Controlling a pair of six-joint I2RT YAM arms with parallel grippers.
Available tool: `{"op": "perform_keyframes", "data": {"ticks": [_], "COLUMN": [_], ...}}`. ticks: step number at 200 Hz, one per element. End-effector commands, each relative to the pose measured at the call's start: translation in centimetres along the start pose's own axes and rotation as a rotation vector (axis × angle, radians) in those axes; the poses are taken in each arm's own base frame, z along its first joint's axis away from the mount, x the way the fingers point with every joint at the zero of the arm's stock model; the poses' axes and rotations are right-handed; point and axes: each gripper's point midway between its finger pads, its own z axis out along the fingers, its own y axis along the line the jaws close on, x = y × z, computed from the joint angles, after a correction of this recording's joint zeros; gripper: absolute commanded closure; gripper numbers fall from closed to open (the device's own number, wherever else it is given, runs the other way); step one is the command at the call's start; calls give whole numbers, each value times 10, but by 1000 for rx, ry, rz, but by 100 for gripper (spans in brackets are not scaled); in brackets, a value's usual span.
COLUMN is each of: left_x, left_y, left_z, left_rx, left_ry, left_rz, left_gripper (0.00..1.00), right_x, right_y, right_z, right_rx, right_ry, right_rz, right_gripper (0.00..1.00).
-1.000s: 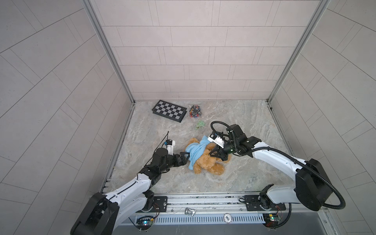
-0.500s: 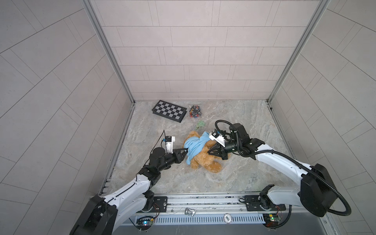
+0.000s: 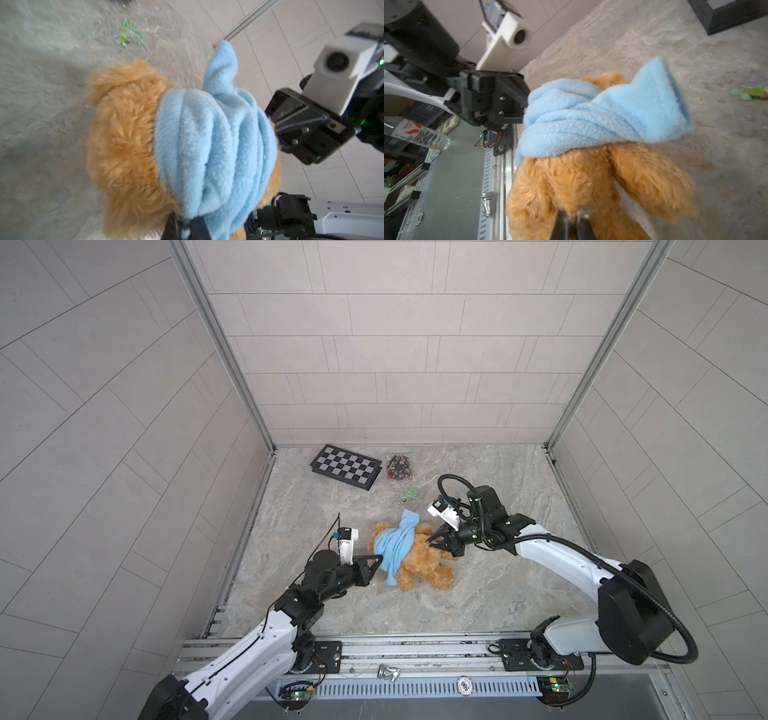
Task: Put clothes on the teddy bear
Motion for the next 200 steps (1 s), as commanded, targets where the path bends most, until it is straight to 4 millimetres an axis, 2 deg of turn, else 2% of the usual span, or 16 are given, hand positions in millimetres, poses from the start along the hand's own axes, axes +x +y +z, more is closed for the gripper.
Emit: {"op": "perform_keyframes", "data": {"ticks": [1,19,50,60,88,93,106,127,163,187,200], "left_x": [24,34,22,15,-9,-20,-33,-45,-48,-46,-46], "left_y": [10,10,16,16,35,42,48,44,51,48,42], "left_z": [5,9,-6,-12,-23,-25,-24,-12,11,28,34], "left_rx": [-60,-56,-142,-162,-184,-189,-178,-148,-126,-72,-58], "left_ry": [56,78,53,39,-31,-65,-83,-81,-53,-31,-21], "left_rz": [-74,-93,-38,-26,-88,-111,-143,-157,-194,-206,-192], "left_gripper": [85,66,45,42,36,35,30,22,18,25,32], "right_x": [-4,9,33,36,38,38,38,40,43,41,40], "right_y": [-25,-40,-60,-62,-61,-61,-60,-61,-63,-57,-54], "right_z": [6,20,29,30,35,36,38,39,41,44,44], "right_rx": [96,130,173,176,157,153,147,155,153,133,130], "right_ry": [50,116,224,235,234,235,241,253,252,245,243], "right_rz": [-30,-32,-14,-21,-53,-59,-73,-73,-75,-95,-105], "right_gripper": [98,99,100,100,100,100,100,100,100,100,100]}}
